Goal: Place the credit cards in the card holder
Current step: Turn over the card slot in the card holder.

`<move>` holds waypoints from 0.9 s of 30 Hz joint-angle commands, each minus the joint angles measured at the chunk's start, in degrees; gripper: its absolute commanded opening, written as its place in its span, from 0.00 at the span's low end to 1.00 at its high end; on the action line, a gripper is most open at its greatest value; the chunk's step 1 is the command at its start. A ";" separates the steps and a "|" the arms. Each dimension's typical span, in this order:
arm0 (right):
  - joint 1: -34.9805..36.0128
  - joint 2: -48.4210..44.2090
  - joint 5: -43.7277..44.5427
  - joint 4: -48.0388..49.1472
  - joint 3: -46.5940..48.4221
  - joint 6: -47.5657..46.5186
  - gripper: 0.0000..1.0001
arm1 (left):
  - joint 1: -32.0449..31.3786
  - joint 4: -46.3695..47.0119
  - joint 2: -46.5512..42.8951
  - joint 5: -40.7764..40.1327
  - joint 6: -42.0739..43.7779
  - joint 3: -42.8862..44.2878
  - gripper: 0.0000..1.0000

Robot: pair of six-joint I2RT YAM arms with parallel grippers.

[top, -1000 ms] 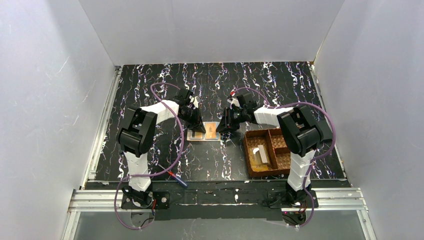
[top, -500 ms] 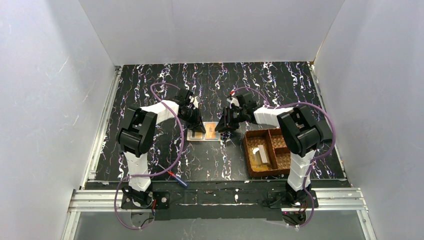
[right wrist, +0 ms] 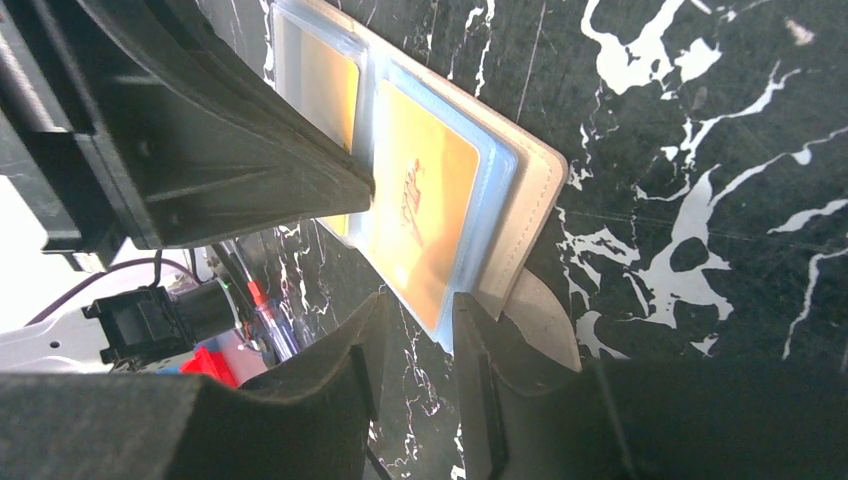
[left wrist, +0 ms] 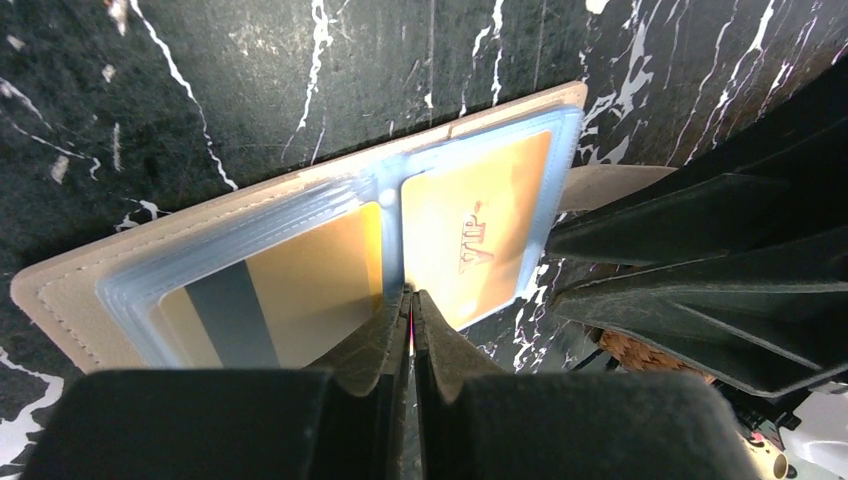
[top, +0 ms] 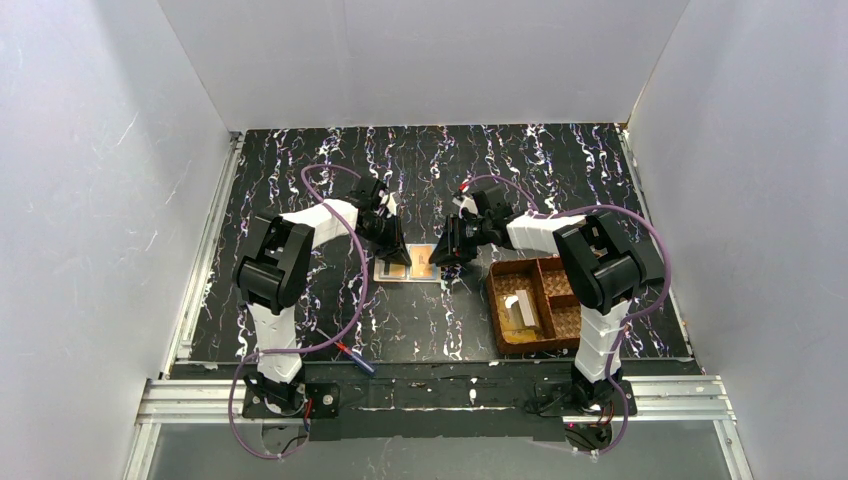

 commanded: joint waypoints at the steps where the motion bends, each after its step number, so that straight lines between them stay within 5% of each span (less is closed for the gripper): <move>1: 0.37 -2.02 -1.18 2.38 -0.91 0.71 0.39 | -0.35 -2.82 -3.94 1.44 -0.18 3.32 0.04; 27: 1.07 -3.23 -0.18 0.99 -0.44 0.44 0.40 | -0.33 -1.34 1.71 -2.23 0.51 -3.05 0.00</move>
